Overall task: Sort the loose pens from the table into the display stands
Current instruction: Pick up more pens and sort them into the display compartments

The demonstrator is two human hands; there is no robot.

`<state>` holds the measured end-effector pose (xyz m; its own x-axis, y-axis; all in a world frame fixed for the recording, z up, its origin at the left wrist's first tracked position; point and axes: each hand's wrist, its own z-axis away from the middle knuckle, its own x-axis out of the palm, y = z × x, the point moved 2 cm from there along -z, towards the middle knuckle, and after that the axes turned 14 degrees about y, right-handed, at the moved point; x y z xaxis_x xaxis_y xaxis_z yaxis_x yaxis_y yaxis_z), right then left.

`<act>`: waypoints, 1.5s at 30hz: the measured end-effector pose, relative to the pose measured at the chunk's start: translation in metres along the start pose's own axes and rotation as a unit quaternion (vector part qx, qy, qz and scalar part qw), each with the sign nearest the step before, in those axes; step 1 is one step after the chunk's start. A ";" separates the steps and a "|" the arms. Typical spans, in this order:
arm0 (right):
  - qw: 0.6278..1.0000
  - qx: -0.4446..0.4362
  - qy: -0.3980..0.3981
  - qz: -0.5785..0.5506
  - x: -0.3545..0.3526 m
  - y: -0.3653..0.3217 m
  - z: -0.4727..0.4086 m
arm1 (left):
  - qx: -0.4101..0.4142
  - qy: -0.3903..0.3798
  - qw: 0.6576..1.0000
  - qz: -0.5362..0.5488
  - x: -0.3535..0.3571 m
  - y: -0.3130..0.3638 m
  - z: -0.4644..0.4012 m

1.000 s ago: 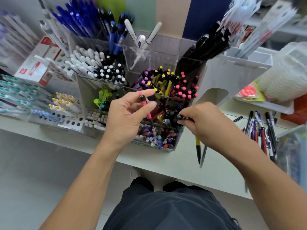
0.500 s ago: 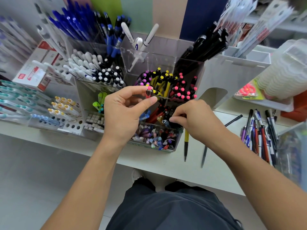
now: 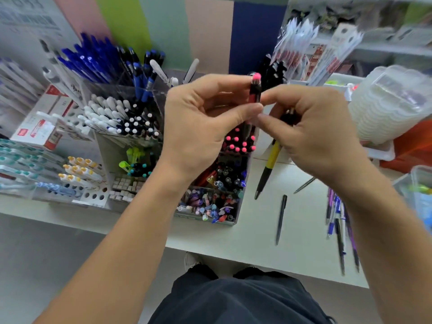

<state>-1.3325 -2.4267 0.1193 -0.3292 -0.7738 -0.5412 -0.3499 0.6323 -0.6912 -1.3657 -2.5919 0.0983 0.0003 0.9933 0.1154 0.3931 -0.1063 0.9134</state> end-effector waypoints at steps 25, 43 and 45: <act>0.991 0.014 -0.090 0.094 0.030 0.019 0.002 | -0.037 -0.032 0.968 -0.246 -0.028 -0.039 0.032; 0.957 -0.140 0.229 0.110 0.051 -0.022 -0.008 | 0.075 0.041 0.892 -0.443 -0.080 -0.055 0.031; 0.970 -0.135 0.134 0.154 0.073 -0.012 -0.009 | 0.069 0.056 0.896 -0.435 -0.085 -0.058 0.028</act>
<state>-1.3605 -2.4905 0.0923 -0.6574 -0.5318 -0.5339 -0.4042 0.8468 -0.3457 -1.3629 -2.6685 0.0242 -0.4498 0.6865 -0.5713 0.3099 0.7199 0.6211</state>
